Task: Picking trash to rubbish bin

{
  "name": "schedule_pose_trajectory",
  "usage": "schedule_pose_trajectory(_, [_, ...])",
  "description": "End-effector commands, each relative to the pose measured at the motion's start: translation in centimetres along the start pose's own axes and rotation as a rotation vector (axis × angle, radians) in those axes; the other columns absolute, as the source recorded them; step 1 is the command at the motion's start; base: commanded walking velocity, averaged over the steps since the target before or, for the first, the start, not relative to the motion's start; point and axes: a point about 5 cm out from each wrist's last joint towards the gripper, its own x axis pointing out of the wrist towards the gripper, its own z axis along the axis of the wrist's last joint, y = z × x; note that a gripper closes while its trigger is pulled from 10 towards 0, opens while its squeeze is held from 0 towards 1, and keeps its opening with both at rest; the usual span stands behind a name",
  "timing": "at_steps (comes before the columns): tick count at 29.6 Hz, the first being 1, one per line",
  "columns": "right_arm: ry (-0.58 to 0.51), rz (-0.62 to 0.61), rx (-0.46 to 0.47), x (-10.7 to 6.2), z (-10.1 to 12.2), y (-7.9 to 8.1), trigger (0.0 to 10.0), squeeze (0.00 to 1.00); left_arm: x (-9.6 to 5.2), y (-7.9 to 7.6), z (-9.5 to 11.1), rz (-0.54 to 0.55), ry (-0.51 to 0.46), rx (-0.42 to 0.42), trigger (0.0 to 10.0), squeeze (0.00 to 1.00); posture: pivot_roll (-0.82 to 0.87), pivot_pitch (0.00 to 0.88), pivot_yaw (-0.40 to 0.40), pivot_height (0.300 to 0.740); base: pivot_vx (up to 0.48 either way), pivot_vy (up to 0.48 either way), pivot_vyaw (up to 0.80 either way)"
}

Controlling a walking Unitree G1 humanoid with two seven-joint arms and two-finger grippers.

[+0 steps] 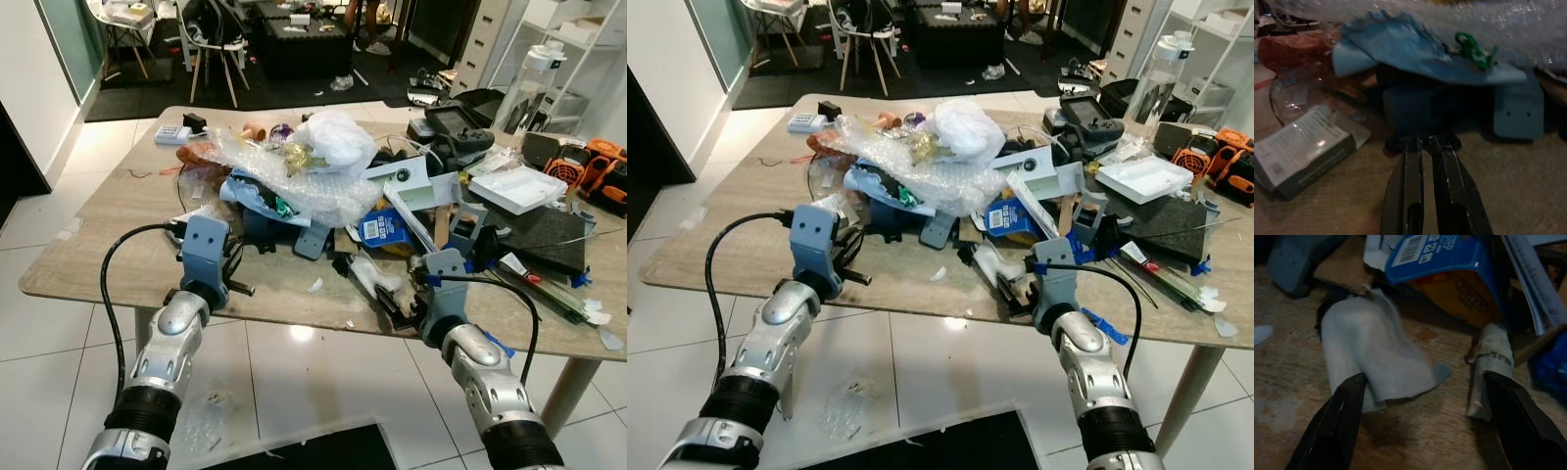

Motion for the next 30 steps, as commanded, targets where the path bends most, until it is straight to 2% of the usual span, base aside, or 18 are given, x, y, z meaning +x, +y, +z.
schedule_pose_trajectory(1, [0.04,-0.012,0.013,-0.6,-1.3,-0.1,10.0,0.0,-0.7,-0.2,-1.1,0.01,0.036,0.012,10.0,0.0,-0.12,0.119,0.011,0.74,0.0,0.0,0.0])
schedule_pose_trajectory(6, [0.061,0.032,0.02,-0.6,-1.8,1.0,10.0,0.0,-1.2,-0.9,-2.0,0.026,0.073,0.021,10.0,0.0,-0.1,0.111,0.001,0.74,0.0,0.0,0.0])
schedule_pose_trajectory(7, [0.069,0.041,0.015,-0.5,-1.8,1.2,8.7,0.0,-1.2,-1.1,-2.1,0.01,0.075,0.032,10.0,0.0,-0.11,0.105,-0.003,0.74,0.0,0.0,0.0])
schedule_pose_trajectory(8, [0.076,0.047,0.013,-0.4,-1.8,1.2,5.3,0.0,-1.3,-1.6,-2.0,-0.052,0.062,0.01,10.0,0.0,-0.1,0.098,-0.007,0.74,0.0,0.0,0.0])
schedule_pose_trajectory(9, [0.079,0.048,0.013,-0.4,-1.7,1.2,4.6,0.0,-1.4,-2.1,-1.7,-0.125,0.034,-0.005,10.0,0.0,-0.1,0.089,-0.014,0.74,0.0,0.0,0.0])
schedule_pose_trajectory(10, [0.079,0.048,0.013,-0.4,-1.7,1.2,4.6,0.0,-1.4,-2.1,-1.7,-0.125,0.034,-0.005,10.0,0.0,-0.1,0.089,-0.014,0.74,0.0,0.0,0.0])
schedule_pose_trajectory(11, [0.082,0.05,0.015,-0.3,-1.7,1.2,4.2,0.0,-2.0,-3.2,-0.8,-0.281,-0.027,-0.074,10.0,0.0,-0.1,0.086,-0.019,0.74,0.0,0.0,0.0])
schedule_pose_trajectory(13, [0.083,0.05,0.014,-0.3,-1.6,1.2,4.2,0.0,-2.1,-3.5,-0.5,-0.327,-0.043,-0.095,10.0,0.0,-0.1,0.086,-0.019,0.74,0.0,0.0,0.0])
schedule_pose_trajectory(14, [0.084,0.051,0.015,-0.3,-1.6,1.1,4.8,0.0,-2.4,-4.1,-0.1,-0.4,-0.059,-0.105,10.0,0.0,-0.09,0.08,-0.025,0.74,0.0,0.0,0.0])
schedule_pose_trajectory(15, [0.086,0.052,0.012,-0.3,-1.7,1.1,7.3,0.0,-2.6,-4.6,0.2,-0.455,-0.067,-0.087,10.0,0.0,-0.09,0.08,-0.025,0.74,0.0,0.0,0.0])
schedule_pose_trajectory(17, [0.089,0.053,0.01,-0.2,-1.7,1.1,7.0,0.0,-3.3,-6.1,0.8,-0.604,-0.076,-0.061,10.0,0.0,-0.09,0.081,-0.023,0.74,0.0,0.0,0.0])
schedule_pose_trajectory(24, [0.095,0.05,0.008,-0.2,-1.8,1.1,7.5,0.0,-3.9,-7.5,0.9,-0.708,-0.06,-0.016,10.0,0.0,-0.09,0.085,-0.02,0.74,0.0,0.0,0.0])
schedule_pose_trajectory(25, [0.097,0.049,0.007,-0.2,-1.8,1.0,5.7,0.0,-3.9,-7.5,0.9,-0.725,-0.052,0.003,10.0,0.0,-0.09,0.087,-0.019,0.74,0.0,0.0,0.0])
schedule_pose_trajectory(26, [0.097,0.049,0.007,-0.2,-1.8,1.0,5.7,0.0,-3.9,-7.5,0.9,-0.725,-0.052,0.003,10.0,0.0,-0.09,0.087,-0.019,0.74,0.0,0.0,0.0])
schedule_pose_trajectory(27, [0.099,0.046,0.006,-0.2,-1.7,0.9,3.2,0.0,-3.9,-7.5,0.9,-0.73,-0.048,0.019,10.0,0.0,-0.09,0.088,-0.017,0.74,0.0,0.0,0.0])
schedule_pose_trajectory(28, [0.099,0.046,0.006,-0.2,-1.7,0.9,3.2,0.0,-3.9,-7.5,0.9,-0.73,-0.048,0.019,10.0,0.0,-0.09,0.088,-0.017,0.74,0.0,0.0,0.0])
schedule_pose_trajectory(29, [0.101,0.045,0.007,-0.2,-1.7,0.8,0.0,0.0,-3.9,-7.4,0.9,-0.734,-0.039,0.033,10.0,0.0,-0.09,0.088,-0.016,0.74,0.0,0.0,0.0])
schedule_pose_trajectory(30, [0.101,0.046,0.007,-0.2,-1.7,0.7,0.0,0.0,-3.8,-7.2,0.8,-0.731,-0.033,0.051,10.0,0.0,-0.09,0.087,-0.015,0.74,0.0,0.0,0.0])
